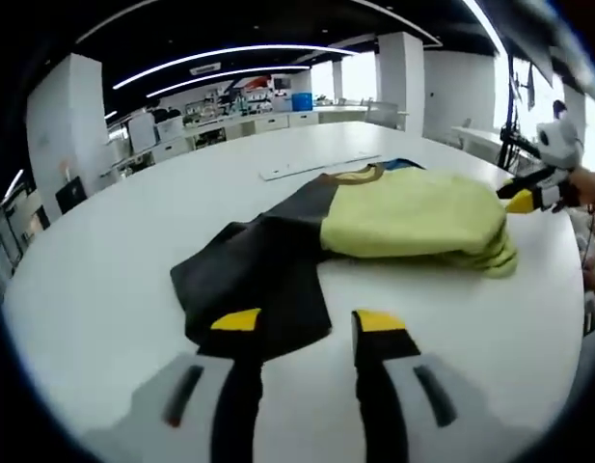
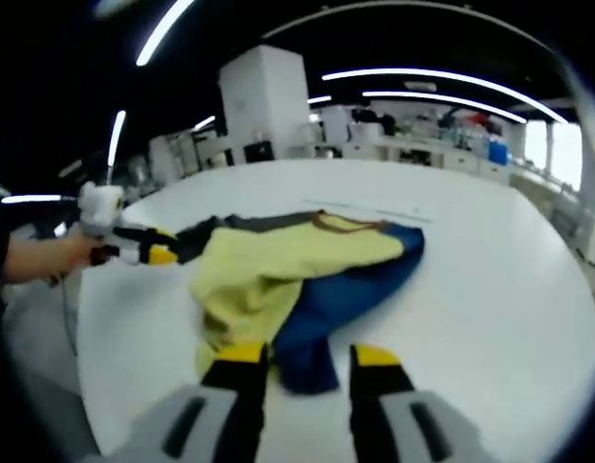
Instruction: Fold the garment on the visible template until the final outline fits inside the template.
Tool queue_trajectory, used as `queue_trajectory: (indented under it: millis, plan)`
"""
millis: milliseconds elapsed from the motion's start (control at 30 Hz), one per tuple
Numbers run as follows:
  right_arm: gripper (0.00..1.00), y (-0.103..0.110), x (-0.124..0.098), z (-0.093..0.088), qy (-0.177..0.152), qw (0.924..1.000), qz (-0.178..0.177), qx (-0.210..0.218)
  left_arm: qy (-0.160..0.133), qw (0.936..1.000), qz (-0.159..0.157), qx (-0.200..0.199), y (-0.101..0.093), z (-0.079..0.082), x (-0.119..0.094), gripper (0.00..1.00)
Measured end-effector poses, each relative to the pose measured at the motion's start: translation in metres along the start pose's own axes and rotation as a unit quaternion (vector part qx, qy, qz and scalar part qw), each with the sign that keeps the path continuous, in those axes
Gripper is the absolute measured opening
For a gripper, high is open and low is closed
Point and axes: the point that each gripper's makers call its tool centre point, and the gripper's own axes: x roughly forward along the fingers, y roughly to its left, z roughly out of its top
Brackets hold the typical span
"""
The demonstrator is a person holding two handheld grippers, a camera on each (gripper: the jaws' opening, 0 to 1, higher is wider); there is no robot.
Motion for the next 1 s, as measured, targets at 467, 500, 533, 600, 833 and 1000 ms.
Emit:
queue_trajectory:
  millis: [467, 500, 533, 600, 833, 1000]
  plan:
    - [0.08, 0.002, 0.008, -0.017, 0.016, 0.9972, -0.023, -0.070, 0.004, 0.9999, 0.011, -0.002, 0.001, 0.000, 0.020, 0.23]
    - [0.06, 0.003, 0.007, -0.016, 0.013, 0.9974, -0.024, -0.067, 0.005, 0.9999, 0.014, 0.000, 0.002, 0.000, 0.022, 0.22]
    - [0.04, 0.004, 0.008, -0.015, 0.010, 0.9975, -0.023, -0.066, 0.006, 0.9999, 0.015, -0.001, 0.002, -0.001, 0.023, 0.21]
    - [0.00, 0.005, 0.009, -0.016, 0.011, 0.9973, -0.025, -0.068, 0.006, 0.9998, 0.016, -0.002, 0.001, 0.000, 0.024, 0.20]
    - [0.00, 0.001, 0.008, -0.015, 0.006, 0.9973, -0.033, -0.066, 0.009, 0.9996, 0.025, -0.007, 0.002, 0.002, 0.026, 0.12]
    - [0.00, 0.002, 0.003, -0.008, -0.007, 0.9980, -0.035, -0.052, 0.013, 0.9997, 0.020, 0.010, 0.000, 0.003, 0.024, 0.00]
